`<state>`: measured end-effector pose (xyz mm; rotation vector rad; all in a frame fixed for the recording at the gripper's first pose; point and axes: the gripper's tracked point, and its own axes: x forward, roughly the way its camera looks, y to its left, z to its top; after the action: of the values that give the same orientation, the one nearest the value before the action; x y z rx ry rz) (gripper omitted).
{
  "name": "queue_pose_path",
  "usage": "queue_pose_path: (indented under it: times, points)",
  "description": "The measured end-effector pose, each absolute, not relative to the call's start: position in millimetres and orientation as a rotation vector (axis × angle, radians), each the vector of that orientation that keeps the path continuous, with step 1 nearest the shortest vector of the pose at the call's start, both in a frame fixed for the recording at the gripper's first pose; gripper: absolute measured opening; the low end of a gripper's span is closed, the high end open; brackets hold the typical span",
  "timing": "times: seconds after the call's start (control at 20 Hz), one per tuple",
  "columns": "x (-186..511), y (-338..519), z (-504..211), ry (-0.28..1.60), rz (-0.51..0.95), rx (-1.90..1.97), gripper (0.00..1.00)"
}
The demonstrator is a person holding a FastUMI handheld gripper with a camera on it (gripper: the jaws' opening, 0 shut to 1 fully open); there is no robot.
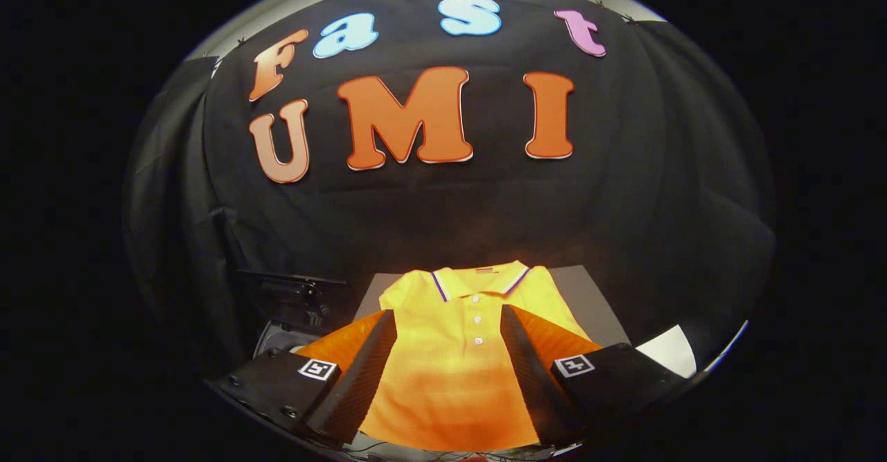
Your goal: Put the clothes into the washing machine and then close the washing machine lid.
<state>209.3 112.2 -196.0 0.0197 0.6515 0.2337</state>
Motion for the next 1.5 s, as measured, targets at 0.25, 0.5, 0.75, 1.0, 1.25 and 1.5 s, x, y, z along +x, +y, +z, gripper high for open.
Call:
queue_pose_path:
  times: [0.25,0.5,0.75,1.0,1.25,1.5]
  points:
    - [224.1,101.3,-230.0,0.742,0.192,-0.014,0.99]
    - [235.9,99.6,-268.4,0.838,0.183,-0.039,0.99]
    - [236.5,100.0,-303.8,0.913,0.212,-0.065,0.99]
    - [236.3,97.0,-306.6,0.883,0.231,0.041,0.99]
    - [233.4,97.9,-307.2,0.871,0.254,0.034,0.86]
    - [229.0,93.4,-305.2,0.908,0.276,0.119,0.37]
